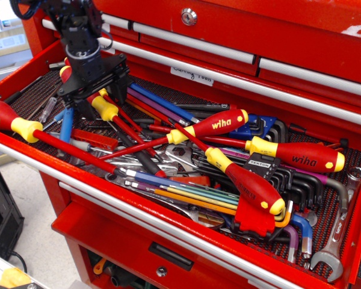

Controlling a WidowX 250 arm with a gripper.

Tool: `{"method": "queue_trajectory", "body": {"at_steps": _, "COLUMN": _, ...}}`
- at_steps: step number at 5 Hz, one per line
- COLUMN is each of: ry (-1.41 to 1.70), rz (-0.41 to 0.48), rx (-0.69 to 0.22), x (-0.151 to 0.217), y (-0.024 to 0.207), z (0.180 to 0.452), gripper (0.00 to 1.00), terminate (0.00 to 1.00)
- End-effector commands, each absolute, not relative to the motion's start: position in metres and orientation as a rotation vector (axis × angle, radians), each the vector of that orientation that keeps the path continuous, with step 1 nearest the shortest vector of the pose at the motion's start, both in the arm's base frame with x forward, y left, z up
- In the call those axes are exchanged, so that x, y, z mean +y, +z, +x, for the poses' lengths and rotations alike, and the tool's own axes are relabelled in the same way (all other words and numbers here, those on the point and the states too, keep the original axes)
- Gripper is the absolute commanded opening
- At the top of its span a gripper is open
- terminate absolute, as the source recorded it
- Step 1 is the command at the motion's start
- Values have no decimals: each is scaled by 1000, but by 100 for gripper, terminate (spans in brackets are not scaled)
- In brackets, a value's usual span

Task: Pick up red srewdriver

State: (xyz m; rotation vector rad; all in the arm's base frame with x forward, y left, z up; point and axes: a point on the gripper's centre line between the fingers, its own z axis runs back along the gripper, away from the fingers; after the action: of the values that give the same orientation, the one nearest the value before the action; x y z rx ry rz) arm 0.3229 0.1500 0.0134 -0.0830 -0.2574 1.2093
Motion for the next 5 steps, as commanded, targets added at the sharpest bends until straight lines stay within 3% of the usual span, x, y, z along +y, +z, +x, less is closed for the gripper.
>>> {"method": "queue_trajectory", "body": {"at_steps": 1, "ry": 1174, "rz": -102, "rx": -353, "x": 178, "y": 14, "z": 337, "gripper": 100, "terminate": 0}}
{"method": "queue_trajectory", "body": {"at_steps": 2, "ry": 1178, "rz": -118, "rx": -351, "x": 178, "y": 1, "z": 344, "gripper": 0, "terminate": 0}}
{"method": "queue_trajectory", "body": {"at_steps": 3, "ry": 1151, "rz": -112, "rx": -359, "x": 174, "y": 10, "z": 341, "gripper": 0, "terminate": 0}}
{"method": "queue_trajectory", "body": {"at_steps": 5, "ry": 1163, "rz": -10, "rx": -424, "x": 165, "y": 47, "z": 321, "gripper": 0, "terminate": 0}}
